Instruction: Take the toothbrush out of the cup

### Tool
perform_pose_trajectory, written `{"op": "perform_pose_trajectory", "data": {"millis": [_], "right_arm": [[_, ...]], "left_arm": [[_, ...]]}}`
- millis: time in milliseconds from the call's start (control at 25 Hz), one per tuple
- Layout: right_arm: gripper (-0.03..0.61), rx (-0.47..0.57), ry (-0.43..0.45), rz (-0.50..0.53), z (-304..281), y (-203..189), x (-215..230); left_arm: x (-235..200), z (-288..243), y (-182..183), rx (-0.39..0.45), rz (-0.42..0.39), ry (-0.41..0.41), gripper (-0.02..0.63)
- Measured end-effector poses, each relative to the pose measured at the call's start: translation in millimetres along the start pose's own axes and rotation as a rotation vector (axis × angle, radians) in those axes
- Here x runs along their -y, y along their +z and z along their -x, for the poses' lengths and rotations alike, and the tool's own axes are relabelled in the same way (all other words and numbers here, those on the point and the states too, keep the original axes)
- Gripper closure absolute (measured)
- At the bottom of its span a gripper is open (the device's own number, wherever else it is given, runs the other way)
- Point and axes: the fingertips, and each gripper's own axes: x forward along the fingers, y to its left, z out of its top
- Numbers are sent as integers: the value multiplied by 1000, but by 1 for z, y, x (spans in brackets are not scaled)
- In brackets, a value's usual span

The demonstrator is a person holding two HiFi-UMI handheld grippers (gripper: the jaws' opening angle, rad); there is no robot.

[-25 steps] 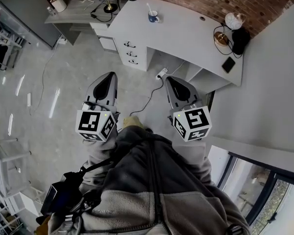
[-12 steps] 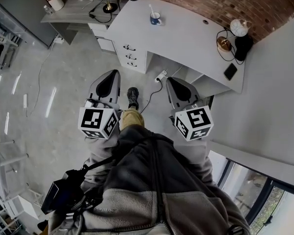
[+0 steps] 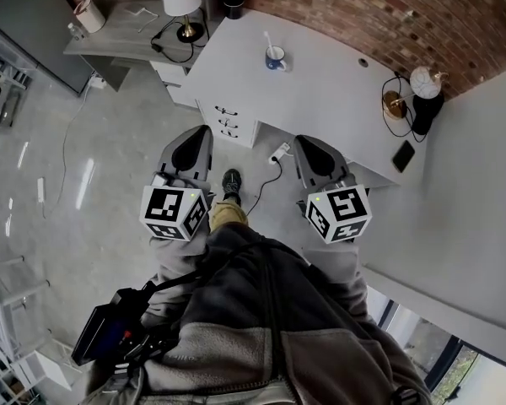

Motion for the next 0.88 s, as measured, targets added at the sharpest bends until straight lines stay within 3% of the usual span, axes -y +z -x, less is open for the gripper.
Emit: {"op": "perform_pose_trajectory", "data": {"millis": [400, 880], "right_arm": [[577, -69, 10, -20, -98, 4, 42], [577, -67, -71, -41, -185, 42, 108]], "left_arm": [[-61, -82, -22, -97, 68, -12, 609], [-109, -188, -3, -135, 71, -92, 609]]}}
